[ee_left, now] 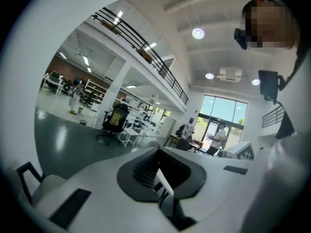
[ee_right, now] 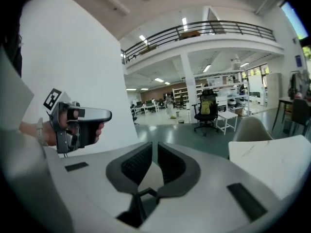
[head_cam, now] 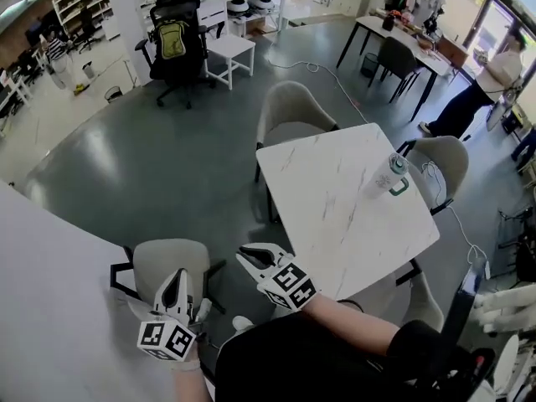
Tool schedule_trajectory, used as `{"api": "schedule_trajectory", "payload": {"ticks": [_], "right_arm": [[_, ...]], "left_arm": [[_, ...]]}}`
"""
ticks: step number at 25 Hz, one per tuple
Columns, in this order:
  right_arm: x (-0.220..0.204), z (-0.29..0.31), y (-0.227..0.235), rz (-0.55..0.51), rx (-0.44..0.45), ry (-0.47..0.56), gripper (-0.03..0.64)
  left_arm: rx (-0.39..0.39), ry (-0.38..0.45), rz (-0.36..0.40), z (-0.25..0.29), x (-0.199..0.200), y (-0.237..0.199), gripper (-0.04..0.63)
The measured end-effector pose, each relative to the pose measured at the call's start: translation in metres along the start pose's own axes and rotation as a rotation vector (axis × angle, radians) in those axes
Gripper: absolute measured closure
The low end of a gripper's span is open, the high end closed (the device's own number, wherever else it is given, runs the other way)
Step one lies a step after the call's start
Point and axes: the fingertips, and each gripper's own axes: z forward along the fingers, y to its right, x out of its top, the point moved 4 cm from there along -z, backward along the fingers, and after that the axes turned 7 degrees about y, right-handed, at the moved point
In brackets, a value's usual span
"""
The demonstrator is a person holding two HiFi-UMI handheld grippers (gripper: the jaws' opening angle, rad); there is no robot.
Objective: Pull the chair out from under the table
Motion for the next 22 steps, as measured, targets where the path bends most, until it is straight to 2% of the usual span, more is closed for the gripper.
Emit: {"api": "schedule_trajectory", "payload": {"ticks": [5,9,16,22], "right_arm": [[0.032,-0.060,0.027,0.093,-0.023,0.219,0.574],[0.052,-0.099,0.038,0.130,-0.056,0.343,0.574],[0.111,-0.139,0.039,-0.080,-0.129,0.420,0.574],[0.127,-0.155,0.050,-0.100,-0.198,0.469,0.574]], "left_arm": [[-0.226,0.029,0.055,0.029,0.010,0.058,0.591],[-0.327,0.013,0.056,0.047,0.017,0.092,0.591],[-0.461,0.014,0.084,0.072,0.030,0.128,0.591],[-0.537,0.039,0.107,0.088,0.041,0.146,0.591]]}}
